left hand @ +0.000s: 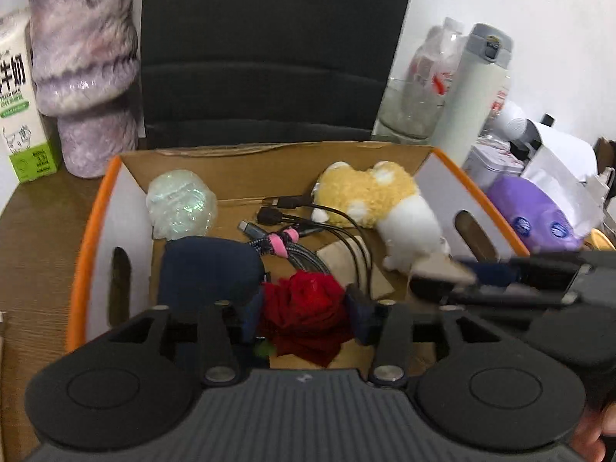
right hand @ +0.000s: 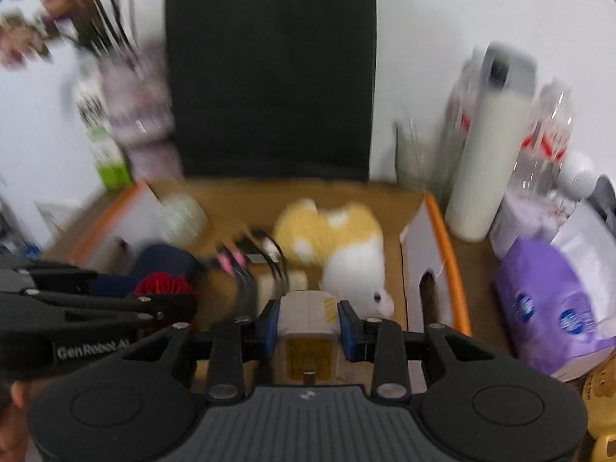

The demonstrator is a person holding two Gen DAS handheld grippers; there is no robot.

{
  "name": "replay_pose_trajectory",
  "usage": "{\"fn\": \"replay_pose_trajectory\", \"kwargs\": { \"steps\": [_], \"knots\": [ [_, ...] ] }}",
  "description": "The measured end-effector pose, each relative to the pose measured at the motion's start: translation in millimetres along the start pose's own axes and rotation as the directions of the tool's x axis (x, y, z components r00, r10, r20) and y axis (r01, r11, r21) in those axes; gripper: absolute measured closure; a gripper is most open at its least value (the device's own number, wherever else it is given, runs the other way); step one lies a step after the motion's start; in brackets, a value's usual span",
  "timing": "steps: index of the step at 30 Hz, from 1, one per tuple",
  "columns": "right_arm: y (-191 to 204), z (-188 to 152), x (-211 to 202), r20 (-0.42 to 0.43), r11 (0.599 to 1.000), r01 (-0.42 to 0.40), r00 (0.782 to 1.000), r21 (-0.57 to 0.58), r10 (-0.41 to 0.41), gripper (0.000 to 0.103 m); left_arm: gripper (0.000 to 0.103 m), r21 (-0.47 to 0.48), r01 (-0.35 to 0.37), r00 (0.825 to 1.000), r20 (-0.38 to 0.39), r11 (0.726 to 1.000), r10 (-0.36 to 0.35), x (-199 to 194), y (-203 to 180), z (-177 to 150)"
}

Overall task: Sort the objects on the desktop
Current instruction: 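Open both grippers to drop the rose and plug into the box, then grasp the purple drawstring bag with left gripper while right grasps clear plastic box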

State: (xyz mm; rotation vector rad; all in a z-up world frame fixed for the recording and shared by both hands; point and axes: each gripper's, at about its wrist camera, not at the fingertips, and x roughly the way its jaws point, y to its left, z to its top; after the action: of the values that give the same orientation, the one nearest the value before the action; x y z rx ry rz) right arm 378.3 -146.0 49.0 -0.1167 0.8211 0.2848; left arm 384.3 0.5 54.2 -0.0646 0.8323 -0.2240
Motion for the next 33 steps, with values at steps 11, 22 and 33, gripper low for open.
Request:
{"fn": "replay_pose_trajectory", "kwargs": {
  "steps": [11,22,33],
  "knots": [
    [-25,14,-37,0.065,0.995,-0.068,0.996,0.071,0.064,0.054,0.018,-0.042,-0.002,0.996,0.086,0.999,0.006,-57,13,18],
    [-6,-84,-111,0.177,0.999,-0.014,0.984,0.036,0.007,0.042,0.007,-0.128,-0.112,0.960,0.243,0.985,0.141,-150,-10,-105],
    [12,-250,-181,0.211,0.998,-0.063,0.976,0.028,0.056,0.023,0.000,-0.022,-0.142,0.954,0.265,0.990,0.143,-197,-45,-270]
  ]
}}
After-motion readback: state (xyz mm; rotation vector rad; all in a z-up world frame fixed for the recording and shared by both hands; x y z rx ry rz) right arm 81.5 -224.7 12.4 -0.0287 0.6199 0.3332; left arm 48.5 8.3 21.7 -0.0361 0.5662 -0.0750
